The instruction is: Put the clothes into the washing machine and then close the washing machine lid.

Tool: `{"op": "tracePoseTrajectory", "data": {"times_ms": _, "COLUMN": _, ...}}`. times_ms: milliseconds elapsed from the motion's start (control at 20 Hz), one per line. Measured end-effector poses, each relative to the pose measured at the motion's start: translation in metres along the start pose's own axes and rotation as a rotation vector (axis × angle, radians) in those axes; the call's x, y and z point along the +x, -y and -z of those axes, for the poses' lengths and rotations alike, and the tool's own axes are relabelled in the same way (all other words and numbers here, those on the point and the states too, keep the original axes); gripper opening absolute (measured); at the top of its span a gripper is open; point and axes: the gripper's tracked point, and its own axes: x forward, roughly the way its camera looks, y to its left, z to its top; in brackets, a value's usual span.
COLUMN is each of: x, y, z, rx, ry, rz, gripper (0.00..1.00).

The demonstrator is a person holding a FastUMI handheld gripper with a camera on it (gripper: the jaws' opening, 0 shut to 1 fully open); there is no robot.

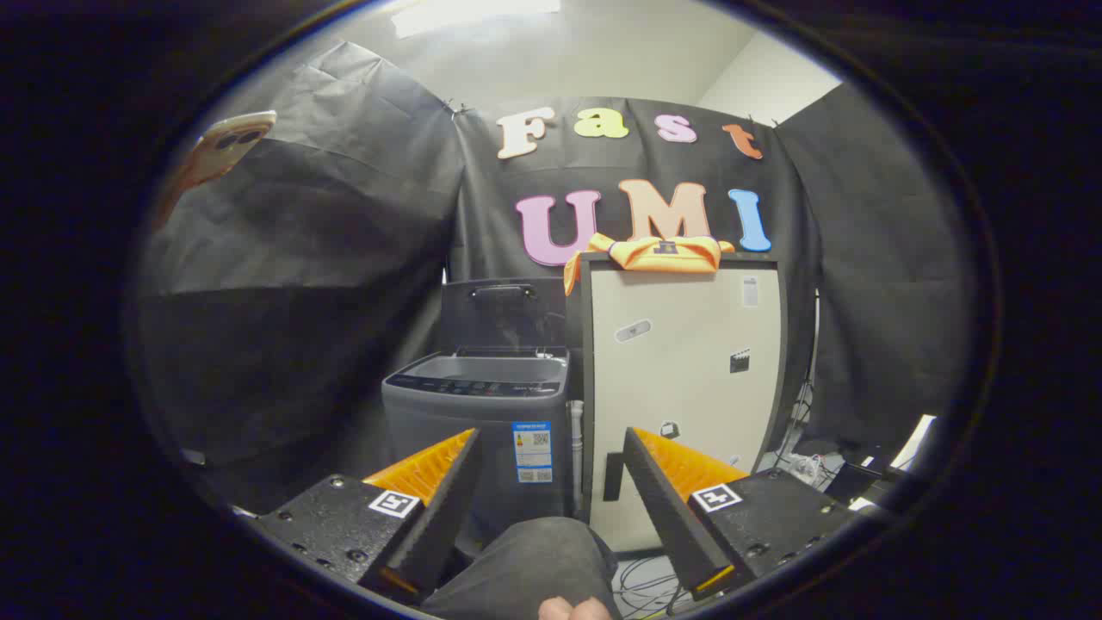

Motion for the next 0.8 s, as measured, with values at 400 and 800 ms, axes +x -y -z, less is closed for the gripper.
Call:
{"op": "tracePoseTrajectory", "data": {"times_ms": 400, "x": 0.0005, "y": 0.0008, "z": 0.0001, "rx": 0.002, "ry": -0.003, "rz": -0.001, "gripper": 0.99}}
{"op": "tracePoseTrajectory", "data": {"times_ms": 800, "x": 0.0003, "y": 0.0020, "z": -0.0004, "rx": 0.007, "ry": -0.002, "rz": 0.001, "gripper": 0.99}}
